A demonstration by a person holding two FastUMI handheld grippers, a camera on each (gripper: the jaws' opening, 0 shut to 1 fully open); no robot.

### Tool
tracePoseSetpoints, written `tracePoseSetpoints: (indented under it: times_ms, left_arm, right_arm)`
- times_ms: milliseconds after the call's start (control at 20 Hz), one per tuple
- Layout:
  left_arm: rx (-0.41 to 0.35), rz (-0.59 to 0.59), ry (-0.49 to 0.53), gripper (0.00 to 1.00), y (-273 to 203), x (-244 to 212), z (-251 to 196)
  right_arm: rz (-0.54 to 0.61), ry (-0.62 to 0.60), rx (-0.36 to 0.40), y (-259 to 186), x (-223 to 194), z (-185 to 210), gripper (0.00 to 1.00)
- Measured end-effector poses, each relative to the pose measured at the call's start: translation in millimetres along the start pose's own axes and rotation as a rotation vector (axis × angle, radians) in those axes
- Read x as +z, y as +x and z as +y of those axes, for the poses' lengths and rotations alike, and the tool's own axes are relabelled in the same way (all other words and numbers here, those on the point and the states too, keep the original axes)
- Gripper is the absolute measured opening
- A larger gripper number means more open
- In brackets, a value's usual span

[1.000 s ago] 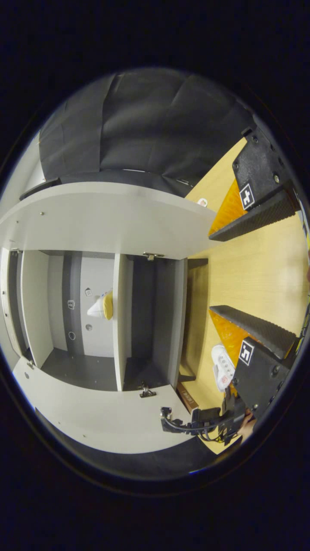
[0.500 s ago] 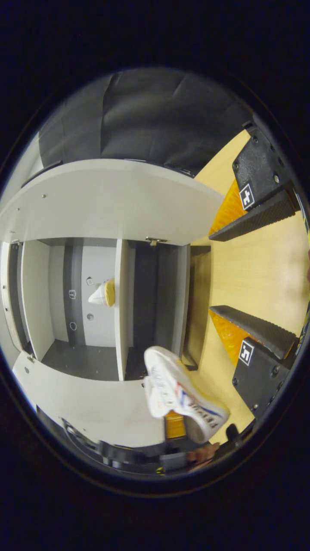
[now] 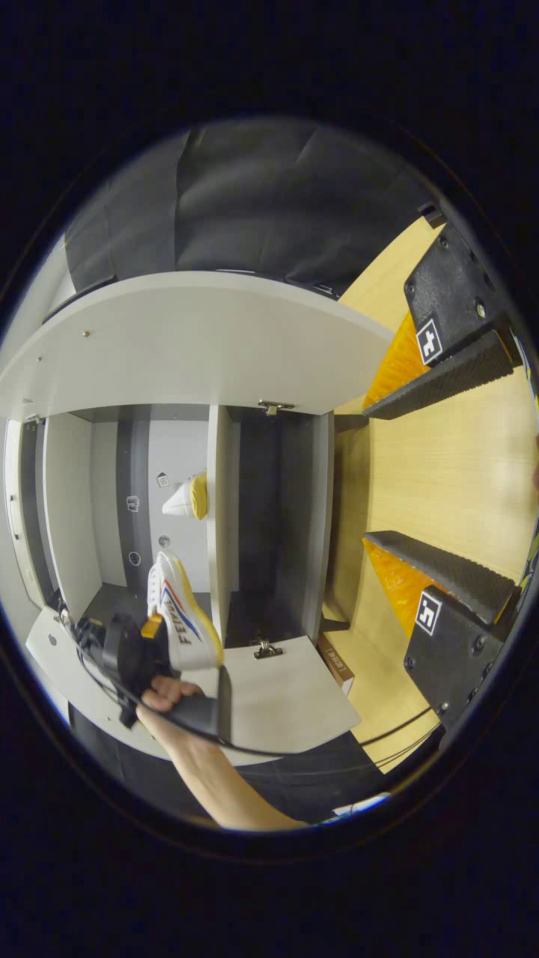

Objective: Grab one shoe with the right hand and put it into the shoe cabinet, grab the other shoe with the left hand and put it into the shoe cabinet; then close the right door with the right hand and the left door with the left hand.

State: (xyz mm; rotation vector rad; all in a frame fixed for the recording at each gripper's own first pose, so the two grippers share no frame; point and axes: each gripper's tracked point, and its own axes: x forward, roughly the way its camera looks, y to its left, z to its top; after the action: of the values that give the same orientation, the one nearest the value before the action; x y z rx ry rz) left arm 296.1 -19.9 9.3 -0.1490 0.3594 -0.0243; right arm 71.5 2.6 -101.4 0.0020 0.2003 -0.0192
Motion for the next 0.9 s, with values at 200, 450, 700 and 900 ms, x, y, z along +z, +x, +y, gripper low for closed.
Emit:
tracePoseSetpoints:
  times_ms: [200, 450, 700, 900]
  left_arm:
    - [0.075, 0.155, 0.001, 0.0, 61.8, 5.1, 9.7]
    - [0.146, 0.3, 0.03, 0.0, 103.5, -16.3, 22.5]
    - [0.152, 0.411, -0.053, 0.11, 117.8, -29.2, 27.2]
    - [0.12, 0.451, -0.076, 0.07, 111.7, -31.4, 23.7]
  right_arm:
    - [0.001, 0.031, -0.018, -2.0, -0.5, -4.3, 0.95]
    - [0.002, 0.085, -0.056, -9.0, -4.0, -24.2, 0.95]
    - [0.038, 0.119, -0.074, -10.2, -20.5, -35.5, 0.95]
    - [0.035, 0.114, -0.079, -8.8, -20.3, -38.7, 0.95]
